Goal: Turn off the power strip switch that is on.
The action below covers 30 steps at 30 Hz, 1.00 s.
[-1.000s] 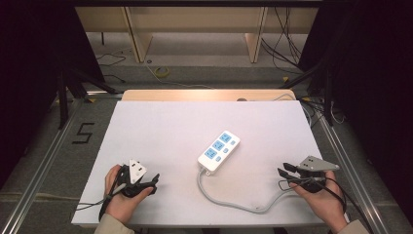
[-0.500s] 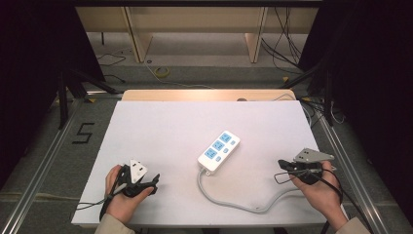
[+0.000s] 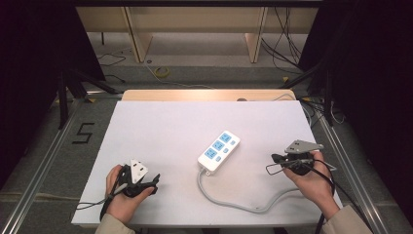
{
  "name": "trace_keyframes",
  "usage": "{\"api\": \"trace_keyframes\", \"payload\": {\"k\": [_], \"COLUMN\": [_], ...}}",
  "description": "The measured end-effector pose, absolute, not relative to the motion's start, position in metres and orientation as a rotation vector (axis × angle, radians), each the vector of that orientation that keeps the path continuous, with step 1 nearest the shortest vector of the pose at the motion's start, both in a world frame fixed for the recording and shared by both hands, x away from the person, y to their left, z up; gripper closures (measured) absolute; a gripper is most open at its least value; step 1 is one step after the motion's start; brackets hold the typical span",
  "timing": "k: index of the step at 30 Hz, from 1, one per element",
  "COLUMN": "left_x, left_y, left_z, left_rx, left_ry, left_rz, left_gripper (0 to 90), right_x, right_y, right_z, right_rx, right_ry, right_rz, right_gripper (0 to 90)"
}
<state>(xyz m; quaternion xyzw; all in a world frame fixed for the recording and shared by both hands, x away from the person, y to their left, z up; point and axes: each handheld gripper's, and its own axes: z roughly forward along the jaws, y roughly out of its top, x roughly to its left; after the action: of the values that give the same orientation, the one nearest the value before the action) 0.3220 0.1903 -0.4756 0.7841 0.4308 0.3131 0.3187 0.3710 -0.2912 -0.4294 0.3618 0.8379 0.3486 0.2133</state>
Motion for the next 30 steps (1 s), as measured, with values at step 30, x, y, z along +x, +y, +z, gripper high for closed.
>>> {"api": "trace_keyframes", "payload": {"k": [30], "left_x": [0.321], "left_y": [0.188], "left_z": [-0.476], "left_rx": [2.068], "left_ry": [1.124], "left_rz": [0.823], "left_gripper": [22.3], "right_x": [0.398], "right_y": [-0.261], "right_z": [-0.424], "right_rx": [0.967], "right_ry": [2.406], "right_rz": [0.91], "right_gripper": [90.0]}}
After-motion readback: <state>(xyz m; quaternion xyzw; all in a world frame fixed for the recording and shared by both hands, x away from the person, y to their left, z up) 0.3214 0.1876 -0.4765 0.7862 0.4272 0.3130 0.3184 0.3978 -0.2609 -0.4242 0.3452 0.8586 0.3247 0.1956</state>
